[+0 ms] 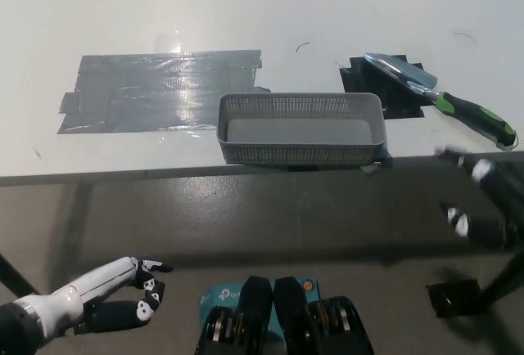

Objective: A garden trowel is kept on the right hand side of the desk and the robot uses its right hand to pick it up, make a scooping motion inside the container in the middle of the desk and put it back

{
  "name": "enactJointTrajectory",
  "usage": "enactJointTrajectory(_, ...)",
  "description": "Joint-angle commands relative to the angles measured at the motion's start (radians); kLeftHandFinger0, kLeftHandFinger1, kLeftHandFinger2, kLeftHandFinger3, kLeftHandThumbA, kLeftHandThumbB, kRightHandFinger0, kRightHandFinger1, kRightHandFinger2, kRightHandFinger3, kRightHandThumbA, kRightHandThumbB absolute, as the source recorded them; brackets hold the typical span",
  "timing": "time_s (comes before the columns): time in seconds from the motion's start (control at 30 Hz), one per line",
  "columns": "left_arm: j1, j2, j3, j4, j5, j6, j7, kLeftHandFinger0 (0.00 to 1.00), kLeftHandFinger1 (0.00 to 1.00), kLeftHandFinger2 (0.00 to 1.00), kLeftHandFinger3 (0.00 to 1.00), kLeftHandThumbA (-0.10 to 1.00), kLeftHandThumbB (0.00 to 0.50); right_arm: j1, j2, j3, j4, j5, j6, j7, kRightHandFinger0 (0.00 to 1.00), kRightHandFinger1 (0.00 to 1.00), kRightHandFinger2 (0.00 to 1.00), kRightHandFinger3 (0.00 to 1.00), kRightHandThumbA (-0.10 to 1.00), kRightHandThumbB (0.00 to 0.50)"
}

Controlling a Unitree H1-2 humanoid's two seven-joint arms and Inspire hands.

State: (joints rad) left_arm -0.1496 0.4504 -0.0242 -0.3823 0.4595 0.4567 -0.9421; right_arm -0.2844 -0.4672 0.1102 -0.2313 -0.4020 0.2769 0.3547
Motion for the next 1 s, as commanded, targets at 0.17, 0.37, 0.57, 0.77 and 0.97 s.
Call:
enactJointTrajectory(0.17,-0.013,0.029,0.013,-0.031,0.007,0.013,-0.017,0.98,0.87,0.94,1.00,1.00,0.289,-0.193,-0.045,-0.055,0.016,-0.189,0.027,-0.128,1.00,1.00,1.00,1.00,0.69,0.385)
enactJointTrajectory(0.37,-0.010,0.021,0.024,-0.035,0.017,0.013,-0.029,1.00,0.91,0.97,1.00,1.00,0.296,-0.267,-0.039,-0.041,0.088,-0.242,0.060,-0.138,1.00,1.00,1.00,1.00,0.76,0.477)
enactJointTrajectory(0.57,-0.001,0.015,0.036,-0.043,0.020,0.013,-0.039,1.00,0.90,0.96,1.00,1.00,0.291,-0.341,-0.024,0.018,0.243,-0.321,0.078,-0.160,1.00,1.00,1.00,1.00,0.83,0.500)
enactJointTrajectory(0.77,0.000,0.013,0.044,-0.048,0.031,0.013,-0.052,0.97,0.89,0.97,1.00,1.00,0.294,-0.464,-0.003,0.046,0.499,-0.279,0.104,-0.139,1.00,1.00,1.00,1.00,0.88,0.500)
enactJointTrajectory(0.97,-0.006,0.004,0.054,-0.053,0.047,0.013,-0.072,0.99,0.90,0.98,1.00,1.00,0.294,-0.519,0.043,0.003,0.623,-0.195,0.115,-0.127,1.00,1.00,1.00,1.00,0.92,0.500)
